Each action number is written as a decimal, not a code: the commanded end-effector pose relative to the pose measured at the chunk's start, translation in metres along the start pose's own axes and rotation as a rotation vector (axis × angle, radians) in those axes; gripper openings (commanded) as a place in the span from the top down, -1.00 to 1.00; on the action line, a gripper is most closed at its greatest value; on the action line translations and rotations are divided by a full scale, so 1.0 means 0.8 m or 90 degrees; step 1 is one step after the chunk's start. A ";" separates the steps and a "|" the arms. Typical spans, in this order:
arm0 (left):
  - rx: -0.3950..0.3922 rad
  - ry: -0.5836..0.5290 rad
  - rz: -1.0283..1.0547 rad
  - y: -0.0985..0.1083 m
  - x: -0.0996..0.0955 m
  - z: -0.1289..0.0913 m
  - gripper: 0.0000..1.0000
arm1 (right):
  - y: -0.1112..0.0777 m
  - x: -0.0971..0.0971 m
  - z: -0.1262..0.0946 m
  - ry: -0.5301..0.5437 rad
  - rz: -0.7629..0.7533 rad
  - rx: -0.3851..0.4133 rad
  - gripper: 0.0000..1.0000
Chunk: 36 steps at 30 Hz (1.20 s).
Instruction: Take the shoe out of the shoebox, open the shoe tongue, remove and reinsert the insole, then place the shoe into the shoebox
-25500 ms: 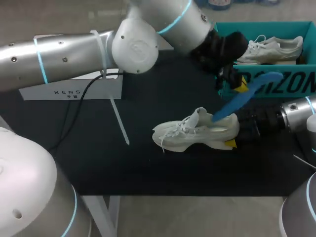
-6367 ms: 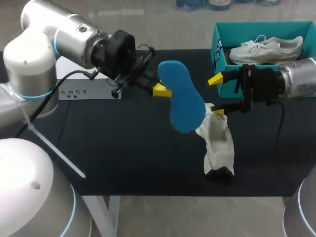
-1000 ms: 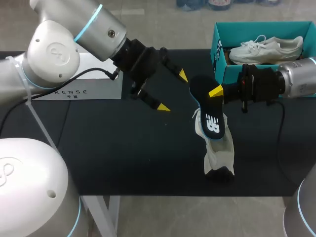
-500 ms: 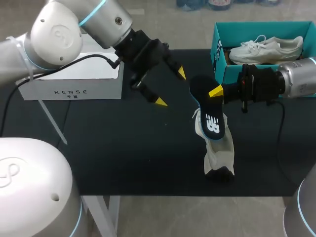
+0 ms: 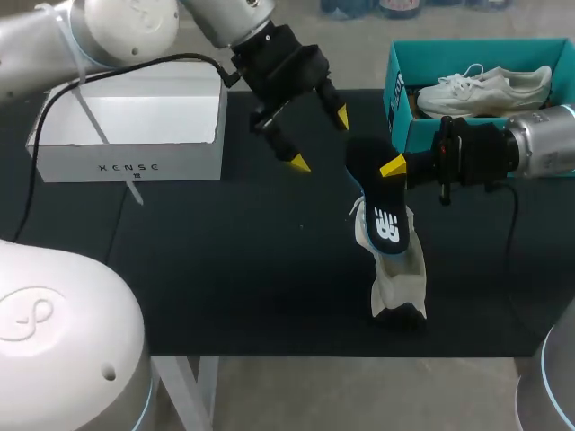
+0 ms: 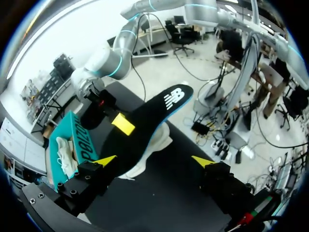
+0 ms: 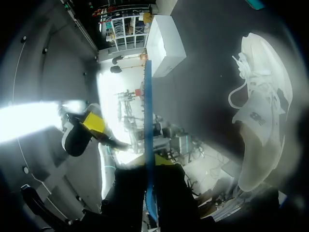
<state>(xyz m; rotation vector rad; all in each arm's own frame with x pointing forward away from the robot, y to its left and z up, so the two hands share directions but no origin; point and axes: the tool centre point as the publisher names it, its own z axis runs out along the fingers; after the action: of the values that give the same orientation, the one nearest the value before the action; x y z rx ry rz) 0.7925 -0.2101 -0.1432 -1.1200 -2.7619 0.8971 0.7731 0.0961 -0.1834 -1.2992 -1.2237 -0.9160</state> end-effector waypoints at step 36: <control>-0.061 0.166 0.075 -0.012 -0.023 -0.002 -1.00 | 0.000 0.000 0.002 0.000 0.000 -0.002 1.00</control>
<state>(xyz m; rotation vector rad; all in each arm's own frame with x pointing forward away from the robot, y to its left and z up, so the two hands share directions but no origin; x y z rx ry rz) 0.8013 -0.2281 -0.1332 -1.3200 -2.5701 0.5840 0.7731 0.0961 -0.1834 -1.2993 -1.2237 -0.9160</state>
